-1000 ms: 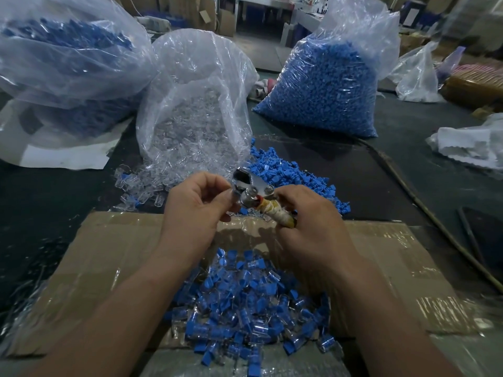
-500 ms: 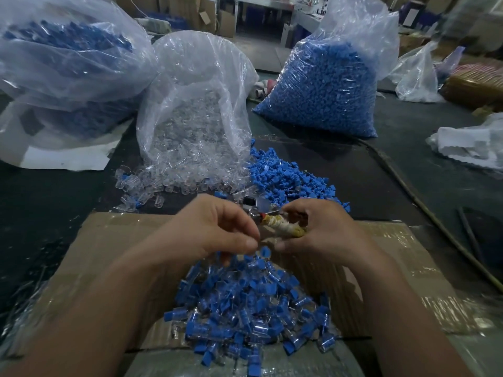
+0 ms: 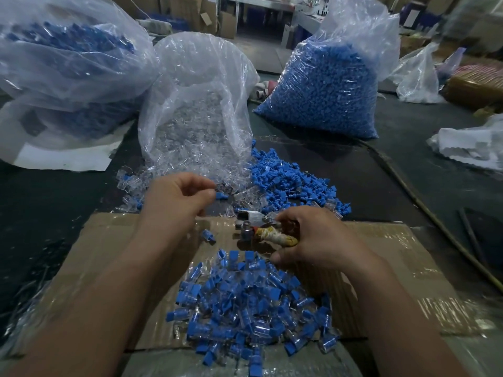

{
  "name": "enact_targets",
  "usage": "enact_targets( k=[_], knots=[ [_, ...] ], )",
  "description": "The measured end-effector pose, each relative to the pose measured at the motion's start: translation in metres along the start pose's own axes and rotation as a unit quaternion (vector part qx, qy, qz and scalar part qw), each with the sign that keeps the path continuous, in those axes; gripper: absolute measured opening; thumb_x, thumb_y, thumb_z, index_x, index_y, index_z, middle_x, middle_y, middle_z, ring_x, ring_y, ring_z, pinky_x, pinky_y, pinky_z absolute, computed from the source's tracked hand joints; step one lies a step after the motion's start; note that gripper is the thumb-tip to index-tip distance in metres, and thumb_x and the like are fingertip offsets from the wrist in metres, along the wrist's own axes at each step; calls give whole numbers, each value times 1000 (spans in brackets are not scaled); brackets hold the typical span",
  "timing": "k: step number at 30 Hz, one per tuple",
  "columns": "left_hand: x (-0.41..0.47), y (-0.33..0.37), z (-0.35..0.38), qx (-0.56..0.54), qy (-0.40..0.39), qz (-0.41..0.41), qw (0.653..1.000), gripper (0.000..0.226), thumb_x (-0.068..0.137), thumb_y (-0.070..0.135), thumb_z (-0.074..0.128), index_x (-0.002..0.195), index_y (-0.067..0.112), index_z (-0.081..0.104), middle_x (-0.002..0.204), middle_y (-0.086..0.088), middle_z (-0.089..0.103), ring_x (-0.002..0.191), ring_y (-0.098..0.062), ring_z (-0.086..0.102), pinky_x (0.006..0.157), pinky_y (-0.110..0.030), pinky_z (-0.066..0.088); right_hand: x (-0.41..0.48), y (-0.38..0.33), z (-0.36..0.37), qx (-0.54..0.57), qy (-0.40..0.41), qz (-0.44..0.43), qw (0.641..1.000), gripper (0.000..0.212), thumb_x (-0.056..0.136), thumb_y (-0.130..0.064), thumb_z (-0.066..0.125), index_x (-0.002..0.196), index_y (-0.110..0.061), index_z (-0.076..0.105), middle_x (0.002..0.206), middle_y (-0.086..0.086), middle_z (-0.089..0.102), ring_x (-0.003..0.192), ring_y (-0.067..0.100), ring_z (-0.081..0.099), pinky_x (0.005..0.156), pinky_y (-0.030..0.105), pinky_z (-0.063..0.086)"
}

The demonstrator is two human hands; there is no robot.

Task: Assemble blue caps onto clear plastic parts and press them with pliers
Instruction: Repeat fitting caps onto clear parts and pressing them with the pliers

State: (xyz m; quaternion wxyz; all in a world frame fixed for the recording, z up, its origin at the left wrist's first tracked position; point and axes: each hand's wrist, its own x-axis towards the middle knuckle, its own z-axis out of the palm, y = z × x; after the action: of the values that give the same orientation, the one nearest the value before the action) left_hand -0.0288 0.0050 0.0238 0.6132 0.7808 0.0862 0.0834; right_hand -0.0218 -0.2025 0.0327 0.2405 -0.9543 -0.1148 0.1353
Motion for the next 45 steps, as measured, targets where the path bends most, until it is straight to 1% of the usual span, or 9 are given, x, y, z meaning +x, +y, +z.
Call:
enact_targets(
  k=[3,5,7,12,24,32,38,42,45],
  knots=[
    [8,-10,1,84,68,48,993,23,86,2,58,100,19,65,83,13,59,78,-2,57,67,-16,44,1,2,0,-10,-1,-5,1000,68,58,-41,82,119,-31,54,97,-18,51,94,6,48,79,28,40],
    [12,-18,3,137,68,66,986,33,89,-1,51,113,18,61,94,14,53,93,-9,56,85,-28,48,1,3,1,-11,-2,-9,1000,70,59,-42,82,121,-30,53,96,-19,48,94,5,47,78,26,38],
    [16,-26,4,200,42,97,974,41,89,-6,46,120,19,59,114,5,51,113,-17,49,105,-35,33,1,4,1,-15,-5,-13,1000,71,59,-43,81,122,-30,52,97,-19,47,94,5,46,77,26,37],
    [23,-37,3,349,-57,114,928,60,85,-11,43,136,20,44,150,0,28,137,-18,23,113,-34,16,1,4,-1,-59,-15,-34,998,67,62,-42,80,120,-29,51,105,-11,48,96,9,46,79,28,39],
    [25,-35,0,424,-34,122,897,25,89,9,53,110,13,67,109,-7,57,101,-20,51,80,-28,36,-2,8,-6,-62,-49,-40,996,77,65,-41,79,132,-33,42,106,-18,37,101,4,38,83,26,35],
    [20,-32,5,354,-46,140,924,39,86,15,58,125,19,57,106,-2,52,94,-12,42,84,-27,32,-2,8,-6,-65,-52,-36,996,78,66,-41,78,134,-32,41,106,-18,36,100,3,36,82,24,32],
    [18,-32,7,345,-35,123,930,23,88,14,58,111,16,64,110,-3,61,95,-13,52,84,-28,39,-3,13,-7,-42,-66,-39,996,75,68,-37,77,133,-35,40,106,-21,37,98,0,36,70,14,28],
    [14,-27,8,154,12,100,983,23,89,11,55,82,33,57,90,7,61,80,-6,56,70,-25,45,-5,17,-15,24,-66,-43,997,54,76,-31,72,123,-39,48,101,-27,43,92,-6,42,69,13,30],
    [10,-19,7,-15,7,35,999,26,87,7,58,75,28,65,89,-6,61,84,-28,63,73,-49,55,-1,19,-16,87,42,-38,995,32,81,-31,66,112,-34,57,97,-24,51,89,-9,47,67,11,33]
  ],
)
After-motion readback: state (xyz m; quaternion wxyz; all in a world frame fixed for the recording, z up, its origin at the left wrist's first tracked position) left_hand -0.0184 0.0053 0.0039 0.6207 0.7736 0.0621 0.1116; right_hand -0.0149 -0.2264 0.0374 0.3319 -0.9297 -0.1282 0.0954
